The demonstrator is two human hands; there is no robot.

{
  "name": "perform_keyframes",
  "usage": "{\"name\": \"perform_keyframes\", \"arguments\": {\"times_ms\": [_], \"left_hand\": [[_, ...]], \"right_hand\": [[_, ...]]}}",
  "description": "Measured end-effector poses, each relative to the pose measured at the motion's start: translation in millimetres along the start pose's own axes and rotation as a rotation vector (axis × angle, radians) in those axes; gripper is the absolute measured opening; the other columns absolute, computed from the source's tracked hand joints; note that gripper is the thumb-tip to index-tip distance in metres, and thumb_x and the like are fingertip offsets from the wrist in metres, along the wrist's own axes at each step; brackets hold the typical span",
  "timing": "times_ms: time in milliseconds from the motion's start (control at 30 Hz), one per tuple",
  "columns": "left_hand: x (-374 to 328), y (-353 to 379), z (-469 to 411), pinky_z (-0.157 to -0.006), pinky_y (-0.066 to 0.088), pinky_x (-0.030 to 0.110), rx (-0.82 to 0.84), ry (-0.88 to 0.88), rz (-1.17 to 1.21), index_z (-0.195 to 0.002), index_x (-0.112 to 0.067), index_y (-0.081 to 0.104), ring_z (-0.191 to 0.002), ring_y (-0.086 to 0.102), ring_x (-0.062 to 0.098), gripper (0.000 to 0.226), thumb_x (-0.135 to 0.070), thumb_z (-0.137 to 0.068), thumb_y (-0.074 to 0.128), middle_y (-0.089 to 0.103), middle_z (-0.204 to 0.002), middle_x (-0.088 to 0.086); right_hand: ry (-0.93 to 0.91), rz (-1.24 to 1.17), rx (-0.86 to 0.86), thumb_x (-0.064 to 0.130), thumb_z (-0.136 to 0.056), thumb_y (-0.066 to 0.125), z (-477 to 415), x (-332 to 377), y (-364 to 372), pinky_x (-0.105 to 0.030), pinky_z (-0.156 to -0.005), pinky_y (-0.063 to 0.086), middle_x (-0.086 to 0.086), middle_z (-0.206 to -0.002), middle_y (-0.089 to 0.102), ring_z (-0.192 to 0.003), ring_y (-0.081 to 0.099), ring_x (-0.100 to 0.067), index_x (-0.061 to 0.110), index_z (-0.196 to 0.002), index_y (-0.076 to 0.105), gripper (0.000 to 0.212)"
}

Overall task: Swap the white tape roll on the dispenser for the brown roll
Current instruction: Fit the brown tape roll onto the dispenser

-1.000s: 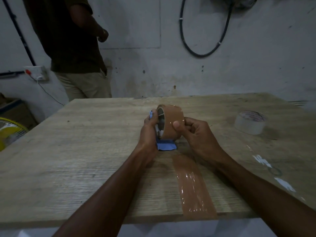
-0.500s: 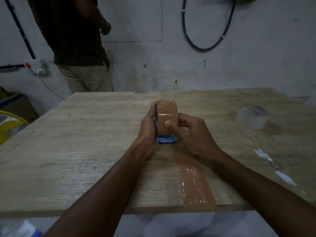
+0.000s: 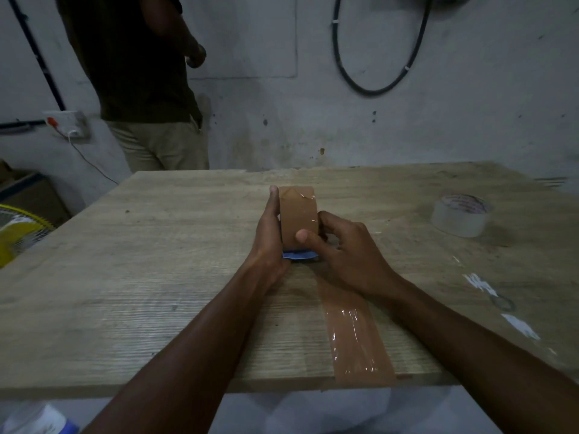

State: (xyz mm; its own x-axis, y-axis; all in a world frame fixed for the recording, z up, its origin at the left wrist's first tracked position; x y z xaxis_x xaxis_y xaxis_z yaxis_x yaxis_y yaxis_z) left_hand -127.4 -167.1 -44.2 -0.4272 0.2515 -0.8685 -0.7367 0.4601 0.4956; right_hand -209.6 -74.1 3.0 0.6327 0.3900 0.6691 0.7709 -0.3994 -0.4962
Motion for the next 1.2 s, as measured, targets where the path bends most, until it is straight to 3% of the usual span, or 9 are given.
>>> {"name": "perform_keyframes", "arguments": {"times_ms": [167, 300, 433, 600, 700, 800, 900, 1033, 1200], "left_hand": [[-2, 2, 0, -0.063, 0.059, 0.036, -0.004, 0.013, -0.017, -0.098, -0.015, 0.076, -0.072, 0.072, 0.024, 0.066, -0.066, -0.097, 0.034, 0.075, -0.086, 0.012], [0, 4, 0, -0.081, 0.056, 0.046, -0.009, -0.003, -0.009, -0.089, -0.018, 0.082, -0.079, 0.073, 0.028, 0.069, -0.067, -0.097, 0.035, 0.076, -0.09, 0.014], [2, 3, -1, -0.08, 0.054, 0.043, 0.006, -0.021, -0.007, -0.1, -0.014, 0.077, -0.078, 0.072, 0.026, 0.069, -0.069, -0.095, 0.035, 0.076, -0.091, 0.012], [-1, 1, 2, -0.067, 0.056, 0.036, -0.036, -0.014, -0.077, -0.104, -0.016, 0.074, -0.072, 0.074, 0.021, 0.064, -0.068, -0.094, 0.039, 0.078, -0.084, 0.008], [-5, 1, 3, -0.063, 0.056, 0.037, -0.077, -0.007, -0.118, -0.109, -0.018, 0.072, -0.068, 0.073, 0.021, 0.061, -0.069, -0.093, 0.042, 0.077, -0.079, 0.007], [-9, 2, 5, -0.067, 0.06, 0.043, -0.117, -0.001, -0.146, -0.105, -0.02, 0.074, -0.074, 0.075, 0.025, 0.061, -0.071, -0.09, 0.045, 0.078, -0.086, 0.011], [-7, 1, 5, -0.085, 0.059, 0.05, -0.145, -0.007, -0.131, -0.107, -0.02, 0.076, -0.091, 0.076, 0.028, 0.064, -0.074, -0.087, 0.049, 0.078, -0.1, 0.013], [-11, 4, 6, -0.08, 0.058, 0.042, -0.122, 0.028, -0.153, -0.096, -0.017, 0.077, -0.088, 0.076, 0.025, 0.061, -0.068, -0.094, 0.044, 0.078, -0.092, 0.011], [-19, 6, 8, -0.088, 0.059, 0.051, -0.136, 0.101, -0.223, -0.089, -0.021, 0.078, -0.086, 0.076, 0.025, 0.061, -0.065, -0.097, 0.037, 0.078, -0.094, 0.012]], "right_hand": [[0.141, -0.176, -0.033, 0.065, -0.078, 0.056, -1, -15, -8, -0.012, -0.082, 0.048, 0.007, -0.128, 0.054, -0.116, 0.054, -0.008, 0.028, -0.121, 0.052, 0.057], [0.189, -0.242, 0.031, 0.063, -0.076, 0.062, -1, -22, -2, -0.034, -0.088, 0.057, 0.006, -0.138, 0.047, -0.119, 0.054, -0.01, 0.037, -0.129, 0.045, 0.061], [0.135, -0.178, 0.0, 0.062, -0.078, 0.061, -3, -11, -4, -0.022, -0.077, 0.057, 0.004, -0.125, 0.06, -0.105, 0.063, -0.004, 0.026, -0.12, 0.057, 0.056], [0.106, -0.042, -0.127, 0.062, -0.078, 0.062, -1, -4, -17, -0.035, -0.081, 0.056, 0.007, -0.113, 0.062, -0.1, 0.061, -0.009, 0.023, -0.109, 0.056, 0.05], [-0.01, 0.111, -0.331, 0.051, -0.079, 0.072, -1, 17, -42, -0.021, -0.078, 0.049, 0.006, -0.114, 0.058, -0.095, 0.058, -0.008, 0.027, -0.111, 0.051, 0.045], [-0.168, 0.303, -0.372, 0.038, -0.081, 0.078, -5, 55, -46, -0.007, -0.076, 0.04, 0.001, -0.11, 0.063, -0.089, 0.057, -0.007, 0.016, -0.11, 0.061, 0.041], [-0.198, 0.493, -0.328, 0.041, -0.079, 0.078, -15, 80, -26, -0.015, -0.08, 0.039, -0.002, -0.101, 0.066, -0.089, 0.057, -0.013, 0.011, -0.105, 0.065, 0.042], [-0.187, 0.6, -0.396, 0.032, -0.078, 0.078, -24, 90, -16, -0.022, -0.077, 0.036, -0.008, -0.087, 0.066, -0.082, 0.049, -0.014, 0.006, -0.095, 0.066, 0.033], [-0.161, 0.612, -0.392, 0.029, -0.082, 0.074, -33, 92, -21, -0.023, -0.077, 0.035, -0.01, -0.088, 0.068, -0.085, 0.057, -0.021, 0.006, -0.094, 0.067, 0.027]]}}
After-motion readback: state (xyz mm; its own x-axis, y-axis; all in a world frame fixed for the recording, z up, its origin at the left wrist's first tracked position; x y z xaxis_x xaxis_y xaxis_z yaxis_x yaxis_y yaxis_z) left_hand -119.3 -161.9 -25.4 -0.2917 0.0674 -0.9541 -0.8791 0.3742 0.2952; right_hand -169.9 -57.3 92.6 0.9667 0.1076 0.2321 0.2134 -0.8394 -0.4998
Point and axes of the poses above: each hand's wrist, its own z-axis away from the middle knuckle, its own y-axis out of the palm, x = y × z, the point moved 8 cm from there along -z, towards the middle knuckle
